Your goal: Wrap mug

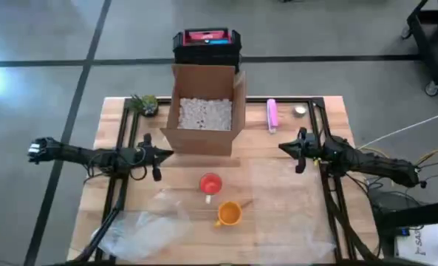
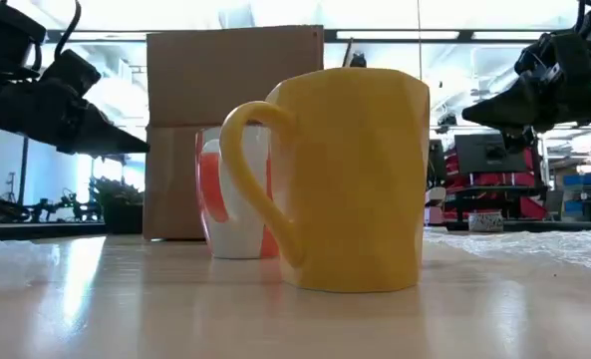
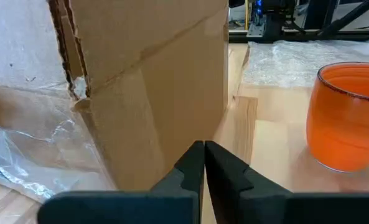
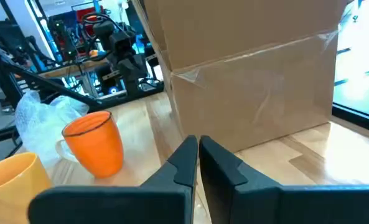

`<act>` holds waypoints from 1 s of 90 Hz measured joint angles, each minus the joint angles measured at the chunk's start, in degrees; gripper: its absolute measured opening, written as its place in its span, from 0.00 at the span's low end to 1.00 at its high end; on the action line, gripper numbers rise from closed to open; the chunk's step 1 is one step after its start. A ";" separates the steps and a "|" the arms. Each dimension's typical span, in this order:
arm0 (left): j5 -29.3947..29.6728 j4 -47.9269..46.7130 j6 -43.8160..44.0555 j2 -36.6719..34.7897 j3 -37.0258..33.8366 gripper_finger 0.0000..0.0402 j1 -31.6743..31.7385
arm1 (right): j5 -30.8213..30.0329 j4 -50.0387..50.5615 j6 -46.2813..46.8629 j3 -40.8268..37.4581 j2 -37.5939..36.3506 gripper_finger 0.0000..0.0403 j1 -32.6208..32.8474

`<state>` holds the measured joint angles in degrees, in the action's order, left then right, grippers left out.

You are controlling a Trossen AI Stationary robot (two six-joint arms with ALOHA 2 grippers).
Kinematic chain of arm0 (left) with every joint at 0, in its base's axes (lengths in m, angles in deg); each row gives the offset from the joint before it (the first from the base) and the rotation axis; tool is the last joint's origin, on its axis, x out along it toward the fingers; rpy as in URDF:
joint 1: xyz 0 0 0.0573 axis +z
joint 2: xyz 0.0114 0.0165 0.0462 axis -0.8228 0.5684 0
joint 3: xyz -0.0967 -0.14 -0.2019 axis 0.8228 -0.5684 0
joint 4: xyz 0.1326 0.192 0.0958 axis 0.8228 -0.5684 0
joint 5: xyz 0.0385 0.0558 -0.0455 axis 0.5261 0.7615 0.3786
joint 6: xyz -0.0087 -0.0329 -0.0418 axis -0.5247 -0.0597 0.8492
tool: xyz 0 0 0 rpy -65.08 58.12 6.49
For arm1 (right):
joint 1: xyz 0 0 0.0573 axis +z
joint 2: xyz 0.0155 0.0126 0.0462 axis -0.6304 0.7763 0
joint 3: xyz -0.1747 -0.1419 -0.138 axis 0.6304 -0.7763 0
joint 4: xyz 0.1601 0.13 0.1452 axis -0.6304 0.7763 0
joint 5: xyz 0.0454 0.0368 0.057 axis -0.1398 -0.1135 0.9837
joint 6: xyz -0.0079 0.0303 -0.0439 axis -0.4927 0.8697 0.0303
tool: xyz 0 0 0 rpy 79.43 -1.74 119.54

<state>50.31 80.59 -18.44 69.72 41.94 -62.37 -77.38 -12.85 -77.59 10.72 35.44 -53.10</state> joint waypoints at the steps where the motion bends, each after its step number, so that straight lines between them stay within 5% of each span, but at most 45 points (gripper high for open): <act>1: 0.00 0.00 0.01 0.00 0.00 0.00 0.00 | 0.03 -0.45 -0.38 0.01 0.00 0.01 0.01; 35: 0.00 0.00 0.01 0.02 0.01 0.00 0.00 | 2.75 -26.23 -1.00 0.65 4.66 0.01 0.07; 59: 2.47 0.20 -13.99 0.00 0.02 0.00 0.04 | 9.34 -22.08 -4.87 17.60 29.01 0.01 0.56; 81: 2.49 1.71 -11.94 0.14 0.02 0.00 0.04 | 13.80 -5.71 -15.60 38.98 50.54 0.01 3.13; 90: 1.90 6.80 -4.87 0.23 0.02 0.00 0.04 | 14.03 -0.65 -19.64 46.49 58.33 0.01 5.53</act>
<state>52.21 87.39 -23.31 69.95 41.96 -62.32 -63.36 -13.50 -97.23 57.21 93.77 -47.57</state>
